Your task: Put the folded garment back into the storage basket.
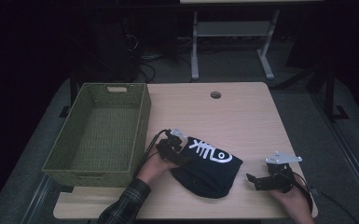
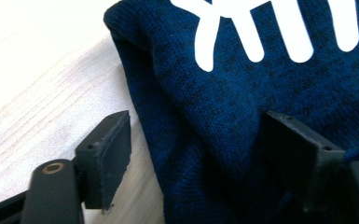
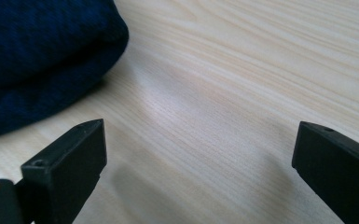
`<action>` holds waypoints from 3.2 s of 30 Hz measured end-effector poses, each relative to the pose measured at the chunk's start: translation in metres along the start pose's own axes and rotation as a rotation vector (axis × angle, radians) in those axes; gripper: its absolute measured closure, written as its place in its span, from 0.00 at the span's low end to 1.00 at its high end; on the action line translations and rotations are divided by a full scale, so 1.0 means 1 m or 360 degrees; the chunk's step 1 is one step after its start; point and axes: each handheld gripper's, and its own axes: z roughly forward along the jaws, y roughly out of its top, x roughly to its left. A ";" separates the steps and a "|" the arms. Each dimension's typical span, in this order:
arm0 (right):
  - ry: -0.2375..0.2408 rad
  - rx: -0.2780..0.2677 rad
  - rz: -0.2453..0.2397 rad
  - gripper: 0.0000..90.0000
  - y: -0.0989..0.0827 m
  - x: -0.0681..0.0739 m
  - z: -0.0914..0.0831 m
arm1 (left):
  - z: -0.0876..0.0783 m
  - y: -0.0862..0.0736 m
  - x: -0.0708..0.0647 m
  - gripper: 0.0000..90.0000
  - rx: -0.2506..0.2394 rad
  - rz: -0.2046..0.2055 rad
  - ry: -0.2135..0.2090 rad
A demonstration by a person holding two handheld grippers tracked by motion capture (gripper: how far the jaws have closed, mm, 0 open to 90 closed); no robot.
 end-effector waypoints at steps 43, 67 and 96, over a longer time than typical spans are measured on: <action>-0.0012 0.0022 0.0012 0.03 -0.002 -0.002 0.005 | -0.031 0.026 -0.018 0.81 0.0058 -0.0030 -0.0188; -0.0012 0.0025 0.0020 0.03 -0.002 -0.001 0.005 | -0.077 0.056 -0.039 0.81 0.0006 0.0065 -0.0218; -0.0012 0.0026 0.0023 0.03 -0.002 -0.001 0.005 | -0.179 0.084 -0.031 0.81 -0.0006 0.0122 -0.0130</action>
